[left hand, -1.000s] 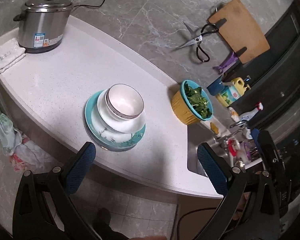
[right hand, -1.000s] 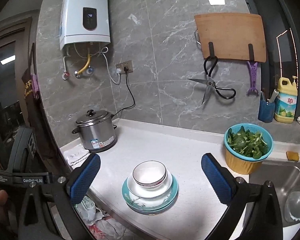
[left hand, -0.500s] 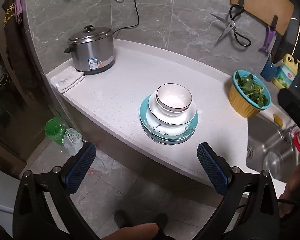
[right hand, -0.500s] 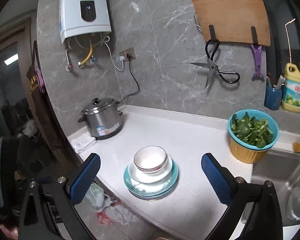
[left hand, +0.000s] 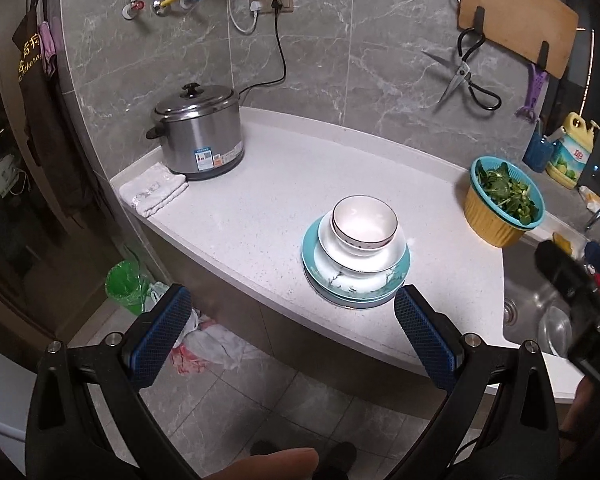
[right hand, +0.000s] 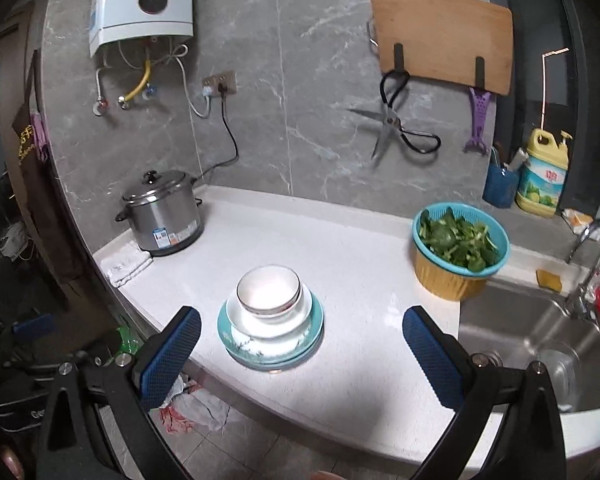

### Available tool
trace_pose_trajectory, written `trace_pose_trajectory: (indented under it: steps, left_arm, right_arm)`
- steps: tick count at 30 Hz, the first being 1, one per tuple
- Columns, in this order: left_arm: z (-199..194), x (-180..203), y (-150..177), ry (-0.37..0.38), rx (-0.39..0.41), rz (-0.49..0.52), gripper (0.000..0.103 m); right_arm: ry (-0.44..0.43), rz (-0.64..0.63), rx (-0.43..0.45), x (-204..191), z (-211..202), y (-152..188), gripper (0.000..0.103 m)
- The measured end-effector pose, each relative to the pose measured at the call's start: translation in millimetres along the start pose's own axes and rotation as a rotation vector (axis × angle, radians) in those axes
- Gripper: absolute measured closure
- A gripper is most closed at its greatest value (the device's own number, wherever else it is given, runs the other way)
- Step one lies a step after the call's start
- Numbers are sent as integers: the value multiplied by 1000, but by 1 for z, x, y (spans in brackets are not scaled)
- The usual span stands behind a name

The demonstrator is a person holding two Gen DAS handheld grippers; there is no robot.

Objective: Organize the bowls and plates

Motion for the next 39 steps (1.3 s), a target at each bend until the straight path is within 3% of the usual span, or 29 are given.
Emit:
trace_pose_trajectory:
  steps: [20, 39]
  left_arm:
    - [-7, -9, -13, 24, 10, -11, 0]
    - [3, -6, -15, 16, -7, -9, 0]
  right_arm:
    - [56, 5, -121, -11, 23, 2, 0]
    - [102, 4, -120, -3, 23, 0, 0]
Point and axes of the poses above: each gripper's, at about its wrist camera, not at the fingertips, and z roughly the way its jaws point, x to its right, y to its underside, the point moved 1 cm from there along z, roughly the way its jaws point, and after that the axes turned 8 degrees about -z, right-handed, at the moved point
